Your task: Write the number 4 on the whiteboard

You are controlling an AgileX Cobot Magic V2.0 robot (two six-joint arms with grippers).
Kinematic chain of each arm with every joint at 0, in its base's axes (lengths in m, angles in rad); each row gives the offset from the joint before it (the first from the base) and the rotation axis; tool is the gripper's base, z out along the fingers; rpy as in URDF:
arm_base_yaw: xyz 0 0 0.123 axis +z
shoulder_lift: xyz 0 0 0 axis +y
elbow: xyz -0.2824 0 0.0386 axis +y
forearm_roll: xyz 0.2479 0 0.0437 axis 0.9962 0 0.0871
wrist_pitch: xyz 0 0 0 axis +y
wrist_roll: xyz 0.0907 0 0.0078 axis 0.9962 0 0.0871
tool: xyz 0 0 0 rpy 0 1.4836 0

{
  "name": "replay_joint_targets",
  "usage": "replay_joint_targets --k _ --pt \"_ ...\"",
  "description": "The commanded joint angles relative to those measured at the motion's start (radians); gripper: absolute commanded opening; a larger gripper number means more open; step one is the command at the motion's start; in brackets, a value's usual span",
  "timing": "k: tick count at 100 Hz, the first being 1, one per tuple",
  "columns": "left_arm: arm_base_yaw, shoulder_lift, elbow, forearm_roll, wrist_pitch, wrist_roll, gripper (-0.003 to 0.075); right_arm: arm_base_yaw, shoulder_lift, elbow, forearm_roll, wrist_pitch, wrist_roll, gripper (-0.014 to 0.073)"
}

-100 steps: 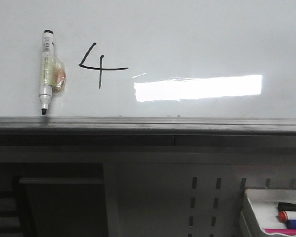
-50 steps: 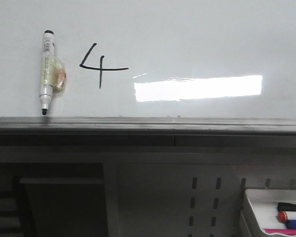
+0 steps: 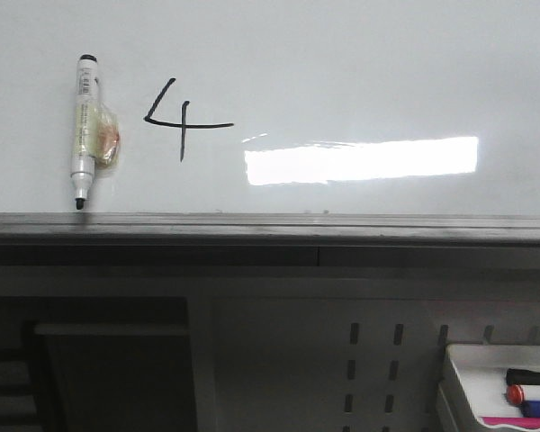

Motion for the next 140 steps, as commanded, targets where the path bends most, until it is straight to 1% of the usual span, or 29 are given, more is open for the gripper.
replay_joint_targets --k 1,44,52,86,95,105,125,133,140 --pt "0.002 -0.026 0.034 0.000 -0.053 -0.001 -0.0020 -0.007 0.010 -0.028 -0.011 -0.080 -0.001 -0.0043" --pt "0.002 -0.026 0.034 0.000 -0.053 -0.001 -0.0020 -0.007 0.010 -0.028 -0.011 -0.080 -0.001 -0.0043" --pt "0.002 -0.026 0.034 0.000 -0.053 -0.001 -0.0020 -0.007 0.010 -0.028 -0.051 -0.083 -0.012 -0.0043" --pt "0.002 -0.026 0.034 0.000 -0.053 -0.001 -0.0020 -0.016 0.010 -0.028 -0.051 -0.085 -0.012 -0.0044" --pt "0.002 -0.026 0.034 0.000 -0.053 -0.001 -0.0020 -0.063 0.010 -0.026 -0.051 -0.081 -0.012 -0.0044" --pt "0.002 -0.026 0.034 0.000 -0.053 -0.001 -0.0020 -0.152 0.010 -0.007 -0.051 -0.100 -0.012 -0.0044" --pt "0.002 -0.026 0.034 0.000 -0.053 -0.001 -0.0020 -0.402 0.010 0.110 -0.044 -0.237 -0.012 -0.0044" --pt "0.002 -0.026 0.034 0.000 -0.053 -0.001 -0.0020 -0.497 0.010 0.165 0.021 -0.284 -0.012 -0.0044" --pt "0.002 -0.026 0.034 0.000 -0.053 -0.001 -0.0020 -0.574 0.010 0.205 0.094 -0.291 -0.012 -0.0044"
